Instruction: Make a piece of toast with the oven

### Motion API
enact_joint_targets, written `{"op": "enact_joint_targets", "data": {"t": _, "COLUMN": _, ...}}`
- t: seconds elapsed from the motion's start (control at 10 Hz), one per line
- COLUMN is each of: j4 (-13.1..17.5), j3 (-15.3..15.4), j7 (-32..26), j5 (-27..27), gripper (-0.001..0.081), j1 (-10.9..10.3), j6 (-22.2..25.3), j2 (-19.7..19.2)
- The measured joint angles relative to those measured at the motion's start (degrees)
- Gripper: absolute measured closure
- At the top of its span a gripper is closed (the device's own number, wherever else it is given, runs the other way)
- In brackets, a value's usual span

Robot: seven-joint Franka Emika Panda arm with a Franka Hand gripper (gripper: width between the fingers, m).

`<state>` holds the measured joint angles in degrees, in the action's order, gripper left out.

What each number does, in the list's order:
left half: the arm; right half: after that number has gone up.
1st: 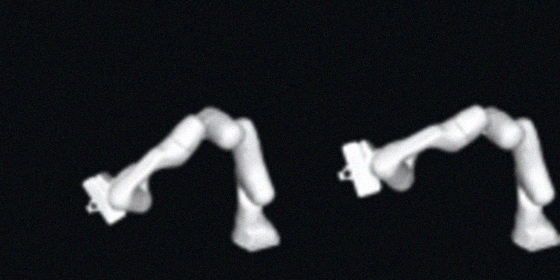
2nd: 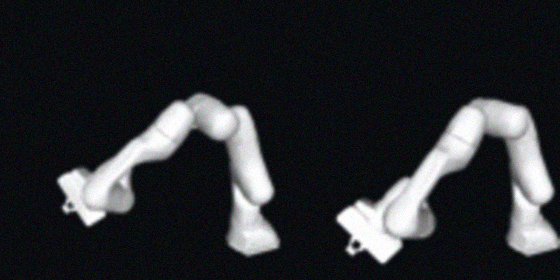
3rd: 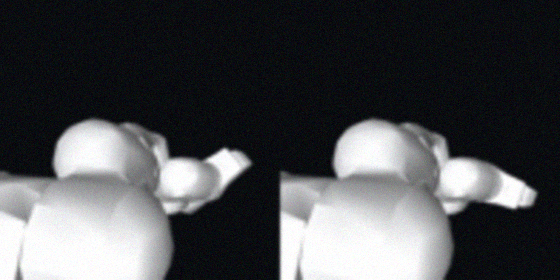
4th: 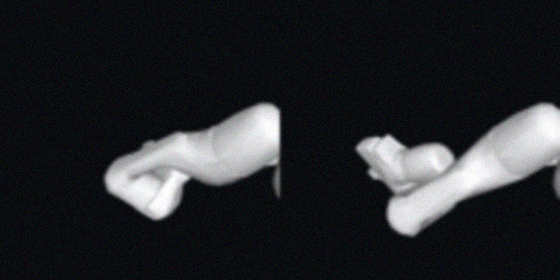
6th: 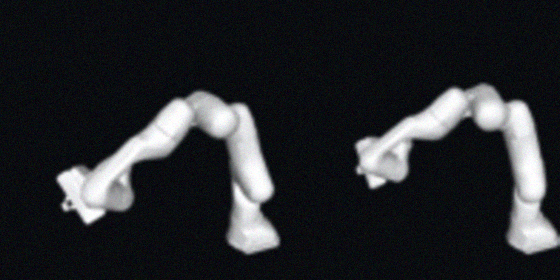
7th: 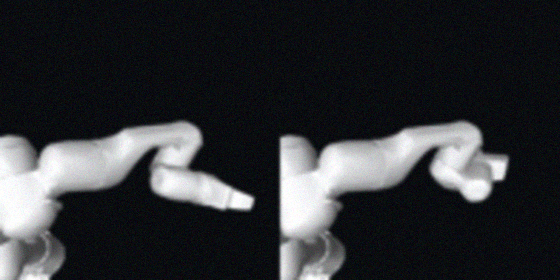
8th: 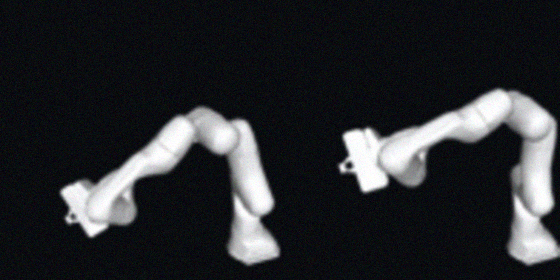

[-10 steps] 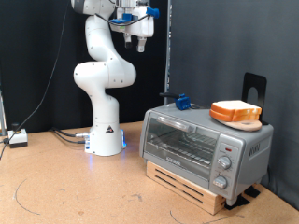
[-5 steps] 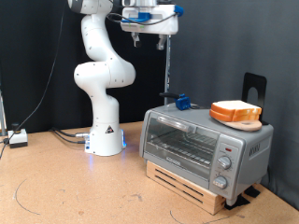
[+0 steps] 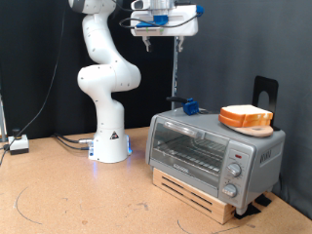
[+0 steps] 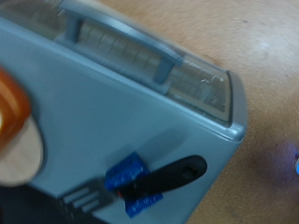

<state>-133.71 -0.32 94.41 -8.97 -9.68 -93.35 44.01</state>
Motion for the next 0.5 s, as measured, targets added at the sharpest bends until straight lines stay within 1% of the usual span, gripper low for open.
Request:
{"op": "enact_joint_targets", "data": {"t": 0.1, "j4": -0.25, "j3": -1.22, "j7": -6.76, "j5": -0.07, "gripper": -0.0003, "j1": -1.37, "j6": -0.66, "j2": 0.86}}
{"op": "enact_joint_targets", "data": {"t": 0.2, "j4": -0.98, "j3": -2.26, "j7": -13.75, "j5": 1.54, "gripper": -0.0003, "j1": -2.09, "j6": -3.02, "j2": 0.79}}
{"op": "enact_joint_targets", "data": {"t": 0.3, "j4": -1.92, "j3": -2.79, "j7": -18.95, "j5": 2.64, "gripper": -0.0003, "j1": -2.88, "j6": -5.08, "j2": 0.23}}
{"op": "enact_joint_targets", "data": {"t": 0.4, "j4": -1.91, "j3": -2.73, "j7": -16.70, "j5": 2.13, "gripper": -0.0003, "j1": -2.64, "j6": -4.95, "j2": 0.25}}
{"op": "enact_joint_targets", "data": {"t": 0.5, "j4": -1.91, "j3": -3.01, "j7": -18.36, "j5": 0.54, "gripper": -0.0003, "j1": -2.94, "j6": -4.48, "j2": 0.46}}
